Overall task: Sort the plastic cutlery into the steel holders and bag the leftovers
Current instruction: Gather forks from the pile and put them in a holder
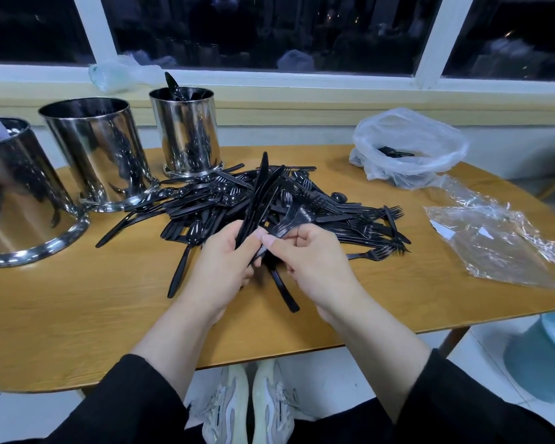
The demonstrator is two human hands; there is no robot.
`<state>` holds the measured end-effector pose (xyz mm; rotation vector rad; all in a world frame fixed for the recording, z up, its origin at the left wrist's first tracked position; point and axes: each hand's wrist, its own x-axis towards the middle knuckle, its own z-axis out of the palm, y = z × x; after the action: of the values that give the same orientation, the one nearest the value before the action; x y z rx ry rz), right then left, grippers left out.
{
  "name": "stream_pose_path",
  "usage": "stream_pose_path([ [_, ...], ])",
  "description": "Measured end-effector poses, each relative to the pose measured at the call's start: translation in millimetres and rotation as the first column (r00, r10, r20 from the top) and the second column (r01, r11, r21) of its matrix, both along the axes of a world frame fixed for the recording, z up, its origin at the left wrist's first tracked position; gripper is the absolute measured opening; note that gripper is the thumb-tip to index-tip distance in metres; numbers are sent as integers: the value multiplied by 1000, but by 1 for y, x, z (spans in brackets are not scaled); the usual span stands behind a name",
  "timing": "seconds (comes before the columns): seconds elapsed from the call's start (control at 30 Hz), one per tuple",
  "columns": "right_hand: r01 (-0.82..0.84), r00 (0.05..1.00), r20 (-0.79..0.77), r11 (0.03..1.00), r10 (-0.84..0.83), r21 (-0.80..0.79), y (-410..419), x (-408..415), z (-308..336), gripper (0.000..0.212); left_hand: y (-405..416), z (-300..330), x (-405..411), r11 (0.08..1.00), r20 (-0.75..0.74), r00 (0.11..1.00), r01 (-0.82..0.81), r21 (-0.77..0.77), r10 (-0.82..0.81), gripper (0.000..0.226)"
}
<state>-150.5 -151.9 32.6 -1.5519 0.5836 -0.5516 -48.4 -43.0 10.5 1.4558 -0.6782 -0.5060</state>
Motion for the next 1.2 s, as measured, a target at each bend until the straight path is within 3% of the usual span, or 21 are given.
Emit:
stream_pose_path([
  [0.13,17,998,-51,998,-21,-65,-10,-11,1,21,1,-2,1,1000,-1,1000,-7,12,7,20],
  [0.27,50,991,-111,971,-78,-232,-27,-27,-2,23,-1,-2,-1,999,16,999,-32,36,32,19],
  [0.47,-34,999,-28,999,33,-32,-13,-25,-4,8,-2,0,-6,996,104,994,-45,81,36,18],
  [0.67,-14,996,86,994,5,111,-2,-19,-4,14,-4,0,-6,991,160,984,-89,95,73,16],
  [1.2,-106,993,62,994,105,25,-5,2,-5,21,0,6,-6,990,98,994,36,135,-50,21],
])
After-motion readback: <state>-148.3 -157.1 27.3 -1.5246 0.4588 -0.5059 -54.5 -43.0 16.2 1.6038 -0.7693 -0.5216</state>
